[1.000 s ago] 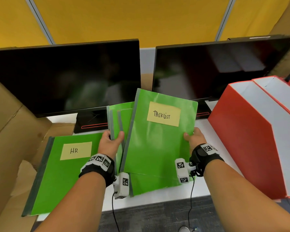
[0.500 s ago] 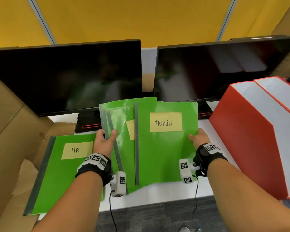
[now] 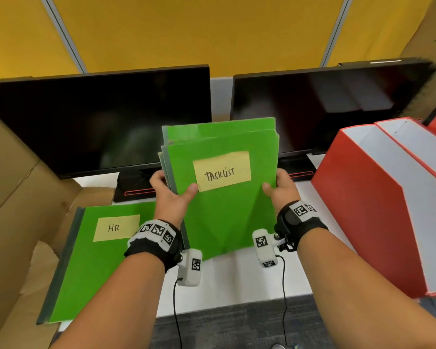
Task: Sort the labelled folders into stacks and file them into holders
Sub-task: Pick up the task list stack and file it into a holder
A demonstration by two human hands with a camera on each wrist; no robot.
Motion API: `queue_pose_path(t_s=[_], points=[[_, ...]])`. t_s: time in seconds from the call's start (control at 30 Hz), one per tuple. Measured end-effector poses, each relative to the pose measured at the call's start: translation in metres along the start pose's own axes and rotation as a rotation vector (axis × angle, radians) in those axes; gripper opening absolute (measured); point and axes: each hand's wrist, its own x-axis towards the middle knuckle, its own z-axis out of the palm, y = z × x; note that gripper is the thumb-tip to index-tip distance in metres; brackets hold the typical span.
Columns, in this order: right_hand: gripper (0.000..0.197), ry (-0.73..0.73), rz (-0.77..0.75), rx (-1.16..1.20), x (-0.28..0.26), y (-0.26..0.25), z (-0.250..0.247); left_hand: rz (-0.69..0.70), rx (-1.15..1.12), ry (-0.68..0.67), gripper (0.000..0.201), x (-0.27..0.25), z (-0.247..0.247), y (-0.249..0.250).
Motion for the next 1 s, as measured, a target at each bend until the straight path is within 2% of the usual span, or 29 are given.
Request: queue_pose_path(t_s=[0.07,0.13,0.2,0.27,0.4,0.53,0.7,0.83,1.0], points=[[0.034,0.014,-0.052,0.041,-0.004,-0.008,-0.004,0.071,-0.041,-0.009,0.087,-0.002,0.002,0.011],[0.037,0.002,-0.083,0.154,-0.010,-0.012,-0.007,0.095,-0.056,-0.029,0.087,-0.002,0.000,0.014],[0.044,-0.026,-0.052,0.276,-0.017,-0.013,-0.009,0.063,-0.055,-0.061,0.083,-0.004,-0.002,0.011],[0.056,-0.050,-0.002,0.320,-0.023,-0.009,-0.009,0.020,-0.058,-0.087,0.071,-0.008,-0.002,0.002],[0.056,-0.066,0.038,0.269,-0.029,-0.003,-0.007,-0.012,-0.015,-0.086,0.054,-0.018,-0.001,-0.012],[0.053,-0.041,0.011,0.207,-0.027,-0.004,-0.008,0.001,-0.027,-0.098,0.049,-0.012,0.000,-0.012],[0.042,-0.099,0.020,-0.096,-0.034,0.001,-0.014,-0.067,0.089,-0.115,0.050,-0.008,-0.005,-0.031],[0.036,-0.091,-0.038,-0.097,-0.038,-0.010,-0.027,-0.011,0.077,-0.120,0.049,-0.007,0.000,-0.018],[0.036,-0.088,-0.086,0.011,-0.042,-0.026,-0.055,0.080,0.072,-0.160,0.050,-0.003,0.018,0.008]])
